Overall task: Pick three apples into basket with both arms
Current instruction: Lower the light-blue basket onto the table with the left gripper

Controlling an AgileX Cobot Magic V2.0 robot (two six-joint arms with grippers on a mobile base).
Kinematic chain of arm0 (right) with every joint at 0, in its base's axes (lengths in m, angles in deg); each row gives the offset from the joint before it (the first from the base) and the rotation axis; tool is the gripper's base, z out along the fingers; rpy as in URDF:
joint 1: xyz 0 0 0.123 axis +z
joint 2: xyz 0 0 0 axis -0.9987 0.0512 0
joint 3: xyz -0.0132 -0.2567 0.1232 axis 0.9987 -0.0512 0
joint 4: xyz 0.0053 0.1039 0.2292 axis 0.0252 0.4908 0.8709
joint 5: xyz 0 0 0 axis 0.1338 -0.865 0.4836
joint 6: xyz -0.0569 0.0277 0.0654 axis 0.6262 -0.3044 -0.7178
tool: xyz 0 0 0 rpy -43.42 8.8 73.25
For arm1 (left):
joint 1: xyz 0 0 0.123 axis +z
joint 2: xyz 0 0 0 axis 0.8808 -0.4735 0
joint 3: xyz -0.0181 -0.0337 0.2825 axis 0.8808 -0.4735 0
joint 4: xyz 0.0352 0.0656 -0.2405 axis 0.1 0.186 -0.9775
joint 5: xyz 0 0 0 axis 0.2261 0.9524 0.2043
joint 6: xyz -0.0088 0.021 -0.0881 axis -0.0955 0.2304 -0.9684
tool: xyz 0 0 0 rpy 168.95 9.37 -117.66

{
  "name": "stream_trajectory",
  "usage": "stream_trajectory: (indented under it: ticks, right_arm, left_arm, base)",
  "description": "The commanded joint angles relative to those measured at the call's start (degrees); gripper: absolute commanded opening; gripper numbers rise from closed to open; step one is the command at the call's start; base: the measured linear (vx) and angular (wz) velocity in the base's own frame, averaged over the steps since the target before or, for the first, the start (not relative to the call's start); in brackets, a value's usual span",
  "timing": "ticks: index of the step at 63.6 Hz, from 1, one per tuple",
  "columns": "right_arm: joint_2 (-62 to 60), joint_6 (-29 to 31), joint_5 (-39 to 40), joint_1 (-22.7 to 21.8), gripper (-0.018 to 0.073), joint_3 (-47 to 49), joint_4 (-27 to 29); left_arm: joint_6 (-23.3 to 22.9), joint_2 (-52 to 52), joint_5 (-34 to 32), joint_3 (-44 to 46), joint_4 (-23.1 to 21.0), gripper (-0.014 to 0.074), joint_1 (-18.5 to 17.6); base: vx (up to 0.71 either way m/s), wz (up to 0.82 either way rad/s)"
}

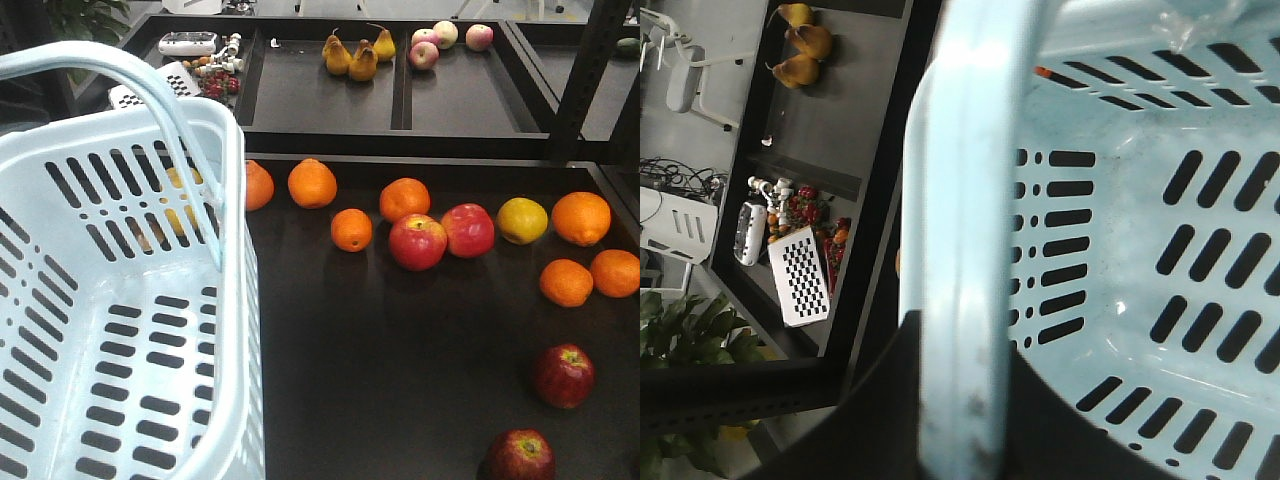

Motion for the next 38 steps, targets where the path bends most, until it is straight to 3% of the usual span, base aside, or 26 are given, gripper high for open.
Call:
stream_trajectory:
  ticks: [1, 13, 25, 38]
  right_arm:
    - [0.5, 0.4, 4.4, -0.3, -0.0008, -0.6, -0.1]
    - [0.5, 0.4, 4.4, -0.3, -0.0008, -0.6, -0.1]
    - [0.5, 0.4, 4.4, -0.3, -0.0008, -0.6, -0.1]
    - [0.5, 0.4, 4.4, -0.3, -0.0008, -0.6, -0.1]
  left_arm:
    - [-0.4, 0.0, -3.1, 1.6, 0.1, -0.0006, -0.3]
    - [-0.3, -3.4, -9.3, -2.7, 1.9, -0.0006, -0.3]
    - [-0.2, -6.8, -23.7, -11.9, 3.5, -0.0006, 0.2]
    - [-0.3, -12.1, -39.8, -20.4, 3.7, -0.0006, 4.2]
  base:
    - [0.0, 0.0]
    - [0.0, 0.0]
    - [0.0, 0.0]
    - [0.0, 0.0]
